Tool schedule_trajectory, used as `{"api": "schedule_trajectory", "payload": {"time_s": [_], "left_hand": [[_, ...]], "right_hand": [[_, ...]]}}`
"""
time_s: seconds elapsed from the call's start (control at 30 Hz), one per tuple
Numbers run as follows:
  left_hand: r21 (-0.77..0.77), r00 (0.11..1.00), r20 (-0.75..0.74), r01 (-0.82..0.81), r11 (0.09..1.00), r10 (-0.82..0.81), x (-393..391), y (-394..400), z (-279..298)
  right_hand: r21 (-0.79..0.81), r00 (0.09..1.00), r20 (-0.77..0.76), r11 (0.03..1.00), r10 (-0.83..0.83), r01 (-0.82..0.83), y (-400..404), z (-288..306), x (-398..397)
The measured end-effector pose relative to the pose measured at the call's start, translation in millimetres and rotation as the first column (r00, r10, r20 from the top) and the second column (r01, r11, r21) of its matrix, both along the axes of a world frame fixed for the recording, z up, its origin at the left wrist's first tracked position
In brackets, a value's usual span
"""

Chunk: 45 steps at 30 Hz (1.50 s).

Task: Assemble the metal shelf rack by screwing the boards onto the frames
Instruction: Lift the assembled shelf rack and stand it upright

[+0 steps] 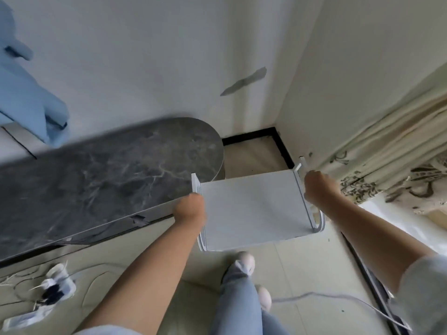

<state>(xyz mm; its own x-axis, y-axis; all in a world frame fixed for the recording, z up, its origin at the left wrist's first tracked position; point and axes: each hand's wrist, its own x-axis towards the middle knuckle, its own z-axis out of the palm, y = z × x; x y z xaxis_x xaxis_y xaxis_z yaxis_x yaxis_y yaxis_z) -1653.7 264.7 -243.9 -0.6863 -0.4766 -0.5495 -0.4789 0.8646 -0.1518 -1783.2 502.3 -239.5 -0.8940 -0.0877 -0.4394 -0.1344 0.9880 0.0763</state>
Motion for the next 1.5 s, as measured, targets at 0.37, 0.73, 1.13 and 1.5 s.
{"api": "schedule_trajectory", "payload": {"time_s": [0.37, 0.73, 1.13, 1.5], "left_hand": [[0.061, 0.998, 0.054, -0.028, 0.998, 0.024, -172.9, 27.4, -43.0], [0.046, 0.987, 0.060, -0.150, 0.988, 0.147, -307.3, 21.7, -80.9], [0.035, 0.973, -0.041, -0.225, 0.974, 0.226, -397.2, -15.1, -138.6], [0.012, 0.970, -0.016, -0.244, 0.970, 0.245, -415.3, -40.8, -145.5]], "right_hand": [[0.041, 0.999, 0.032, 0.998, 0.038, -0.039, 14.5, -31.6, -196.7], [-0.028, 0.996, 0.056, 0.997, 0.071, -0.069, -5.8, -69.4, -347.0], [-0.071, 0.997, 0.003, 0.995, 0.072, -0.071, -33.3, -125.2, -427.7], [-0.093, 0.988, -0.009, 0.983, 0.157, -0.157, -60.5, -139.0, -443.5]]}}
